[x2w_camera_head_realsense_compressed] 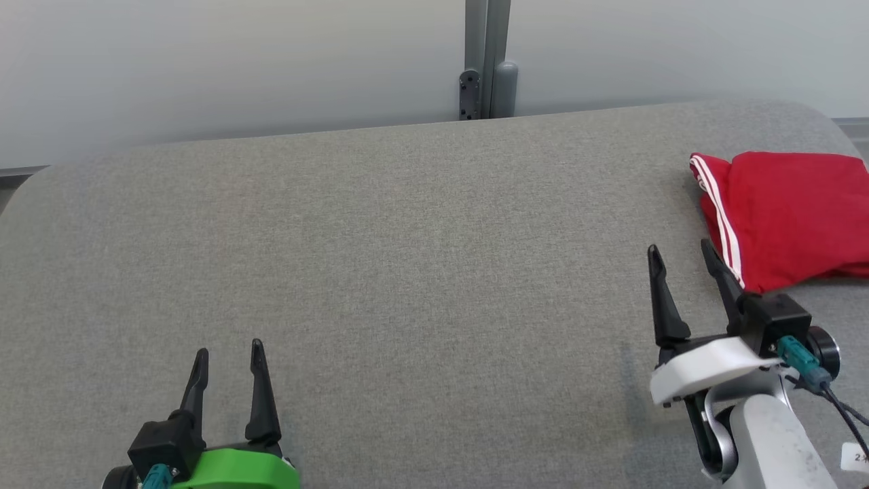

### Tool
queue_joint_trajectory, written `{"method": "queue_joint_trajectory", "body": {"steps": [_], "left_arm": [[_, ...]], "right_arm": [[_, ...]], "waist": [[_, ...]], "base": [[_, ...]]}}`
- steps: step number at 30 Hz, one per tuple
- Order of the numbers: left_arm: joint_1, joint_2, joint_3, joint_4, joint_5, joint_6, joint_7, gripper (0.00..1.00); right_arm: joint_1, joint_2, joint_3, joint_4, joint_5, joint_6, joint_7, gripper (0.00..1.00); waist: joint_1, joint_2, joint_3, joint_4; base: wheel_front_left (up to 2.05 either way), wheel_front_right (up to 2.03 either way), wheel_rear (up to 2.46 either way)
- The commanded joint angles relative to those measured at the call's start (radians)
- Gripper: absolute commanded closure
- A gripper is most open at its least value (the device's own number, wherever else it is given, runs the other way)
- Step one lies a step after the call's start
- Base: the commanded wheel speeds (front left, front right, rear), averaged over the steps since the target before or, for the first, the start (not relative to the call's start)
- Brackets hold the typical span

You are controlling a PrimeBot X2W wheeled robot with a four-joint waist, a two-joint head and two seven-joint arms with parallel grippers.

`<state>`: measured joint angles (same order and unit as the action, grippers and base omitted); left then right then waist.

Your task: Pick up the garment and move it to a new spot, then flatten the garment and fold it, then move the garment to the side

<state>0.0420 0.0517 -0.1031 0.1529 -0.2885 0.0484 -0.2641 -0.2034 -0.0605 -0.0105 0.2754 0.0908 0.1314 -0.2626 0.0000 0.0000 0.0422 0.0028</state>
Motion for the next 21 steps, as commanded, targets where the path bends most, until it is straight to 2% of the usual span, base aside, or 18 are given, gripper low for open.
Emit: {"method": "queue_joint_trajectory", "body": {"steps": [1,7,19,20,21], "left_arm": [[0.017,0.0,-0.003,-0.004,0.014,0.005,0.0,0.0],[0.021,-0.001,-0.005,-0.01,0.018,0.008,0.0,0.0],[-0.001,-0.001,-0.015,0.002,0.022,-0.001,0.0,0.0],[0.008,-0.001,-0.016,0.003,0.019,0.002,0.0,1.0],[0.01,-0.001,-0.016,0.009,0.019,0.003,0.0,1.0]], "right_arm": [[0.036,0.003,0.001,-0.02,-0.003,-0.001,-0.002,0.0],[0.111,0.008,0.037,-0.047,0.081,-0.001,-0.002,0.0],[0.107,0.009,0.057,-0.037,0.095,-0.002,-0.002,0.0],[0.107,0.011,0.057,-0.039,0.093,0.0,0.0,1.0],[0.108,0.011,0.057,-0.033,0.092,0.0,0.0,1.0]], "waist": [[0.0,0.0,-0.008,0.013],[0.0,0.0,-0.001,0.023],[0.0,0.0,0.01,0.019],[0.0,0.0,0.01,0.019],[0.0,0.0,0.01,0.019]], "base": [[0.0,0.0,0.0],[0.0,0.0,0.0],[0.0,0.0,0.0],[0.0,0.0,0.0],[0.0,0.0,0.0]]}}
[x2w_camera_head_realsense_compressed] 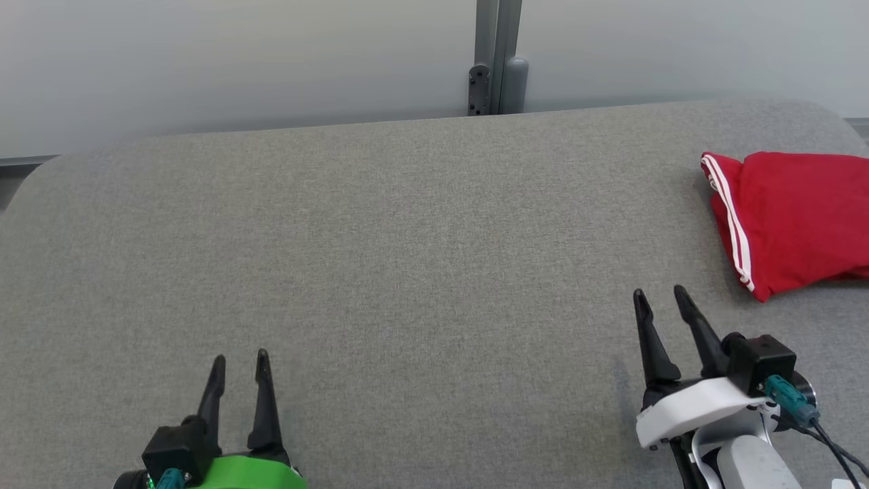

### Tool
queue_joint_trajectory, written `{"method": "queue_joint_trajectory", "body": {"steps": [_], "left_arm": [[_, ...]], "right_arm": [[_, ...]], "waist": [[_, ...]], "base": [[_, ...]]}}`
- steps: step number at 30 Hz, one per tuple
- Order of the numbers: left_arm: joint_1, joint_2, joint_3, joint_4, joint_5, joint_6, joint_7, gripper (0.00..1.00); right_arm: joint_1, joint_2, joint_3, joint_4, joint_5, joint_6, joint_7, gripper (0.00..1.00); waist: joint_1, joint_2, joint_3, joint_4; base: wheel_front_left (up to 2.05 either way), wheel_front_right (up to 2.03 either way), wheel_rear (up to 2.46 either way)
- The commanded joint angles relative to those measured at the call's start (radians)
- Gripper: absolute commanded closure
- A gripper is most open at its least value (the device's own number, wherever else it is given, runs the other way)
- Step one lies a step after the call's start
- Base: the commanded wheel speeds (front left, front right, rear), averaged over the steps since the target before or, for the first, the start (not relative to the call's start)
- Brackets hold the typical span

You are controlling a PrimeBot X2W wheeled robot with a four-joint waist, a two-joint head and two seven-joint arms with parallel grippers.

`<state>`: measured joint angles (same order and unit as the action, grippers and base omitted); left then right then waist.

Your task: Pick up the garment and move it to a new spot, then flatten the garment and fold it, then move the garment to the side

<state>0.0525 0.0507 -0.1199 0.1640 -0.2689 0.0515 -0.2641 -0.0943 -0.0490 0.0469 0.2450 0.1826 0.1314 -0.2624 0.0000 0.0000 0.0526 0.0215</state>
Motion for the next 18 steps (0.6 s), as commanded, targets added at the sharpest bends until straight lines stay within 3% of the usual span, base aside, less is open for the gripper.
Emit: {"method": "queue_joint_trajectory", "body": {"steps": [1,18], "left_arm": [[0.002,0.0,-0.001,0.004,-0.003,-0.001,0.0,1.0],[-0.031,0.011,0.033,0.032,-0.305,-0.039,0.069,1.0]], "right_arm": [[0.003,0.001,0.0,0.004,0.003,0.0,0.001,1.0],[0.005,-0.001,-0.031,0.012,0.313,0.0,0.08,1.0]], "waist": [[0.0,0.0,0.0,0.0],[0.0,0.0,-0.007,-0.003]], "base": [[0.0,0.0,0.0],[0.0,0.0,0.0]]}}
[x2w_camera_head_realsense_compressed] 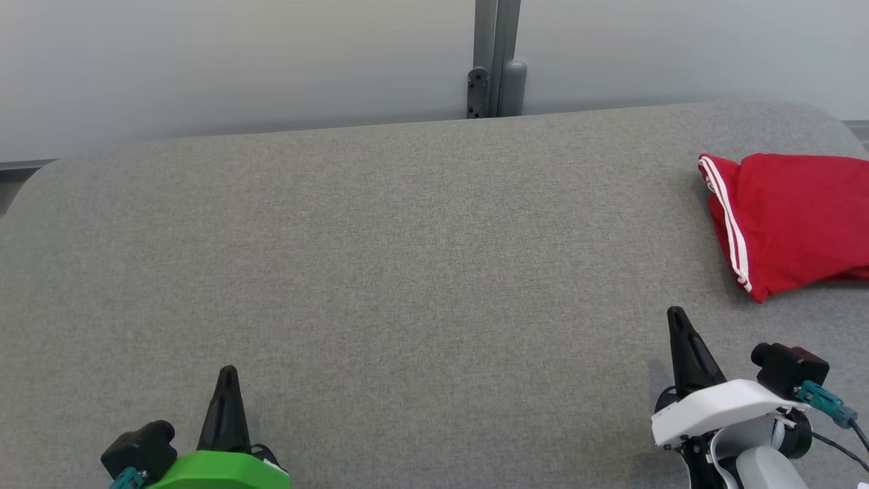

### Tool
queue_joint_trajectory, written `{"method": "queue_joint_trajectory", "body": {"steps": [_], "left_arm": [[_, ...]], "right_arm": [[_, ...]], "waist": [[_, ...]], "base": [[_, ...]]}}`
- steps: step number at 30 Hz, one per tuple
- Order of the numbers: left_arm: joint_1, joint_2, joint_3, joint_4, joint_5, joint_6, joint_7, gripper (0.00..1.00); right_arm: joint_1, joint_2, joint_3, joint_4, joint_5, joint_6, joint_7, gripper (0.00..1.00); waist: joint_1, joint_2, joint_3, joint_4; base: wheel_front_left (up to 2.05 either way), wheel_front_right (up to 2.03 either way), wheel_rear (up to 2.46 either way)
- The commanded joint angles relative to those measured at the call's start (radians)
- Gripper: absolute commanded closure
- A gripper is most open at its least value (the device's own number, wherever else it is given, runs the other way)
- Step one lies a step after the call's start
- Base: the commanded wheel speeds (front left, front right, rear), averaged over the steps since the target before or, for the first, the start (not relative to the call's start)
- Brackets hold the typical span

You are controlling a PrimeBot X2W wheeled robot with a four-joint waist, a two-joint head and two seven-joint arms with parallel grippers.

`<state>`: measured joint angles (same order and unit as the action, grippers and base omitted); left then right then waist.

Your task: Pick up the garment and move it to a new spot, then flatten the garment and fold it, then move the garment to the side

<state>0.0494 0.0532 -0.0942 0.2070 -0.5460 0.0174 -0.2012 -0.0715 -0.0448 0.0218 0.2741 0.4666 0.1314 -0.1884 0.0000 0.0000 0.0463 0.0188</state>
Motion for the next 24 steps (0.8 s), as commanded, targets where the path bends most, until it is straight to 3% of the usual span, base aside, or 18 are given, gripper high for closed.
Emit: {"method": "queue_joint_trajectory", "body": {"steps": [1,24], "left_arm": [[-0.03,0.01,0.01,-0.009,-0.044,-0.007,0.01,1.0],[-0.071,0.018,0.056,0.004,-0.368,-0.051,0.091,1.0]], "right_arm": [[-0.018,-0.006,-0.008,-0.017,0.046,0.0,0.01,1.0],[-0.027,-0.009,-0.045,-0.023,0.383,0.0,0.097,1.0]], "waist": [[0.0,0.0,-0.001,0.0],[0.0,0.0,-0.01,-0.004]], "base": [[0.0,0.0,0.0],[0.0,0.0,0.0]]}}
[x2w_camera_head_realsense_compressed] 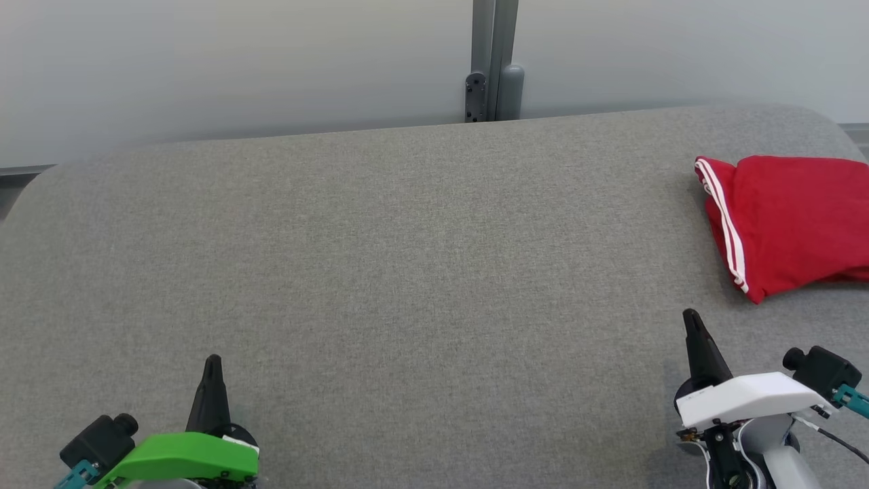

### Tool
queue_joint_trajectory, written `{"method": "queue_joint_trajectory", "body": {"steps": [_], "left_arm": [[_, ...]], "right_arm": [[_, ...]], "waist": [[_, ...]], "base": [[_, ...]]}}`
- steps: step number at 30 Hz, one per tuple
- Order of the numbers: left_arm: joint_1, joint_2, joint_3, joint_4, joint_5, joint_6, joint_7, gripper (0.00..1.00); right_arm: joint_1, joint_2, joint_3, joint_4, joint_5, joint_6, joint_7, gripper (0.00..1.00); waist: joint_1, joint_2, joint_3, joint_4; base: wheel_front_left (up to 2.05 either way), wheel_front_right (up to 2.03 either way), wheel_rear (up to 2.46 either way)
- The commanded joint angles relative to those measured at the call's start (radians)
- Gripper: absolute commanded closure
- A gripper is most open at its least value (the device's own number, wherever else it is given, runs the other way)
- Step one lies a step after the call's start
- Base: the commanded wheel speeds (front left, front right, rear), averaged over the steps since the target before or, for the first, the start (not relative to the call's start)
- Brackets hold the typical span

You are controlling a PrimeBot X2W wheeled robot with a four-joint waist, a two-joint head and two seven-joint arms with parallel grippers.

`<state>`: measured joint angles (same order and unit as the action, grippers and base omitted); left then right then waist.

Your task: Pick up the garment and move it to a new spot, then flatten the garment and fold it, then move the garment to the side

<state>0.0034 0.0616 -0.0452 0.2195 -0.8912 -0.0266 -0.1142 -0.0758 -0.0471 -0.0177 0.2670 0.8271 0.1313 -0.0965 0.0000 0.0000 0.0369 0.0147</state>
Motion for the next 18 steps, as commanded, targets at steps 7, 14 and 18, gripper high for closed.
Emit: {"method": "queue_joint_trajectory", "body": {"steps": [7,14,18], "left_arm": [[-0.036,0.011,0.02,-0.006,-0.107,-0.019,0.026,1.0],[-0.046,0.012,0.033,-0.003,-0.182,-0.03,0.047,1.0],[-0.051,0.012,0.04,-0.001,-0.227,-0.036,0.059,1.0]], "right_arm": [[-0.025,-0.007,-0.015,-0.017,0.111,0.0,0.028,1.0],[-0.027,-0.007,-0.024,-0.019,0.192,0.0,0.05,1.0],[-0.027,-0.007,-0.03,-0.019,0.236,0.0,0.062,1.0]], "waist": [[0.0,0.0,-0.003,-0.001],[0.0,0.0,-0.006,-0.002],[0.0,0.0,-0.007,-0.003]], "base": [[0.0,0.0,0.0],[0.0,0.0,0.0],[0.0,0.0,0.0]]}}
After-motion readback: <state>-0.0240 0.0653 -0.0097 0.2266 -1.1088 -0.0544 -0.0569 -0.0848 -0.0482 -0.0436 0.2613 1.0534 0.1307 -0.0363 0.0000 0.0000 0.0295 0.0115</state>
